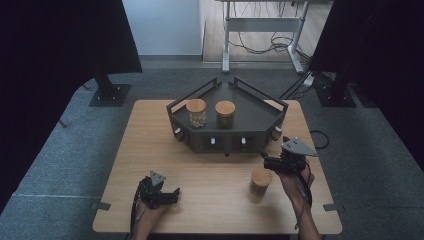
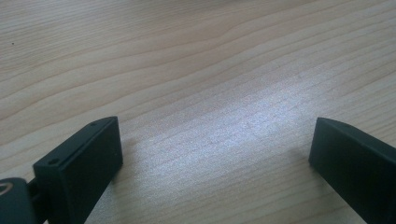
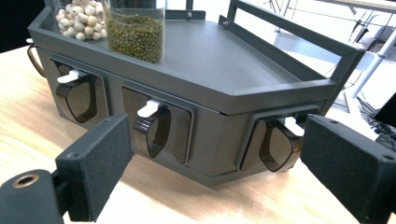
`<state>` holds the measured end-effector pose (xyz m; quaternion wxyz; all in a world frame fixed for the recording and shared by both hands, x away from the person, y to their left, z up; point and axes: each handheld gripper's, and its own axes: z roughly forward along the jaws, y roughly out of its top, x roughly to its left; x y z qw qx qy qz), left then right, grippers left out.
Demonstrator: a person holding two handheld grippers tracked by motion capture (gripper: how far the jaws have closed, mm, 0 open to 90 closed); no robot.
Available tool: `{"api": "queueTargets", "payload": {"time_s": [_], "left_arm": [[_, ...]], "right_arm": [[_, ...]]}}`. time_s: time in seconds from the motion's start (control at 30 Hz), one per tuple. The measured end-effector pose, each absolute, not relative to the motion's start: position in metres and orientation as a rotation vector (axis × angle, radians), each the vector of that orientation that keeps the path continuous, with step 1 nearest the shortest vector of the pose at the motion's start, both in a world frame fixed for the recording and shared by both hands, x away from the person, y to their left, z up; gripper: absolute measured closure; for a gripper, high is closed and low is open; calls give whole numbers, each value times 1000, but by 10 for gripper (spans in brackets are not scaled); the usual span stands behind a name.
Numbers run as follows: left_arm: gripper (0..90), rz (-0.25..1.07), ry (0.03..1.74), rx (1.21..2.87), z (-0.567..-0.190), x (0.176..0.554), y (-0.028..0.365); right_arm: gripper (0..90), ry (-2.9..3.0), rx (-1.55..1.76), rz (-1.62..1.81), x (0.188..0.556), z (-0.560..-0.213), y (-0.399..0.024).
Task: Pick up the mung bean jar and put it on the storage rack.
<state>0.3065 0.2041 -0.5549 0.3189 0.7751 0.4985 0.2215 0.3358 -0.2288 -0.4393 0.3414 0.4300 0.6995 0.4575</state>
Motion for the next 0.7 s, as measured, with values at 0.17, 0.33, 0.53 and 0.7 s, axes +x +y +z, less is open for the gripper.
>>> {"api": "queueTargets", "payload": {"time_s": [0.17, 0.33, 0.53, 0.7], "left_arm": [[23, 583, 1310, 2039, -555, 307, 204], [23, 583, 1311, 2039, -555, 306, 204], [24, 583, 1310, 2042, -555, 306, 204], [23, 583, 1310, 2042, -555, 306, 204]], "right_arm": [[85, 1812, 1131, 1185, 333, -442, -233], [85, 1803, 1143, 1180, 331, -446, -237], [85, 1793, 1156, 1181, 328, -449, -239], [85, 1784, 1170, 1184, 325, -452, -241]]}}
